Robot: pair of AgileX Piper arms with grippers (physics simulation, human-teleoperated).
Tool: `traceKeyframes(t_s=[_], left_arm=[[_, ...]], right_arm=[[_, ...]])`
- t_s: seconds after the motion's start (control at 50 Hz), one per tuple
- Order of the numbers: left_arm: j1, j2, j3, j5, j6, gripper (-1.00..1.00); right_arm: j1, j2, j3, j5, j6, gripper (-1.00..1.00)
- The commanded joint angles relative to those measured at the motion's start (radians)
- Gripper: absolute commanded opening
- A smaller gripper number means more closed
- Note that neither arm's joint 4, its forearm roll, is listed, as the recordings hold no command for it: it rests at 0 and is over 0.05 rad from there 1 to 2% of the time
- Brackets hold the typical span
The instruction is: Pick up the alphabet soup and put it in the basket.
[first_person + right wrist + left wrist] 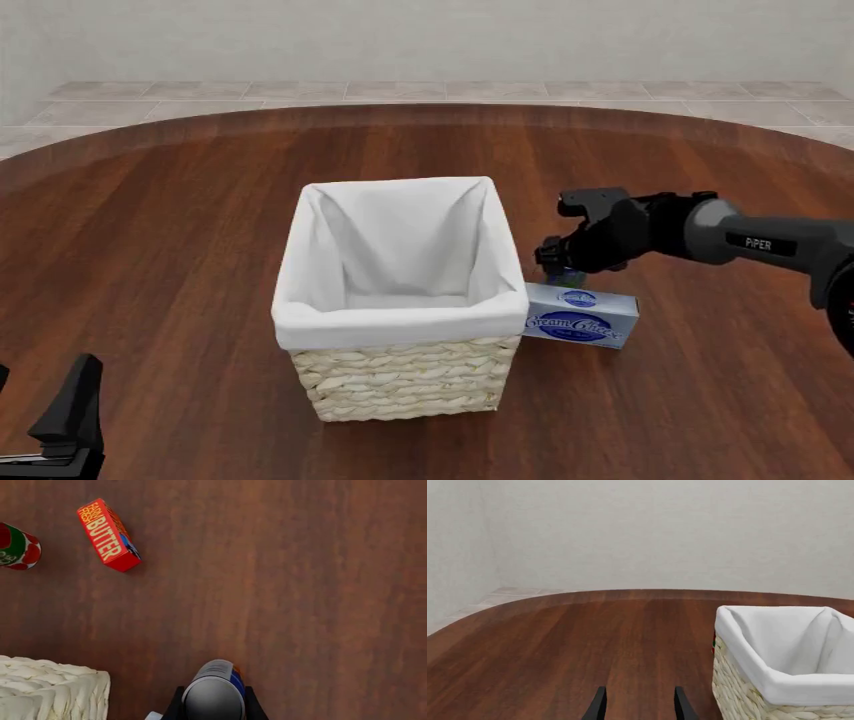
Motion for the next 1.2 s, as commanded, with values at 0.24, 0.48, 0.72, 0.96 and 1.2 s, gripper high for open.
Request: traceKeyframes(t_s=[0.24,0.48,0.72,0.96,1.2], left_arm=[[-0.001,0.0,0.0,0.0,0.001,1.0],[-0.003,0.0,0.0,0.002,0.004,1.0],[-0.003,0.0,0.0,0.002,0.005,1.0],[0.0,0.0,0.0,-0.001,0.002,1.0],[0.001,0.0,0.0,-0.002,-0.001,1.0]], right_arm=[[-0.006,-0.058,-0.06,0.01,-0.042,-1.0],[-0.004,-0.079,-0.096,0.029,-0.058,-1.0],[-0.013,-0.119,-0.16,0.066,-0.073,-1.0],[-0.018,-0.14,-0.252,0.13,-0.075,-1.0],[-0.014,-0.145,-0.358,0.219,-0.087,-1.0]])
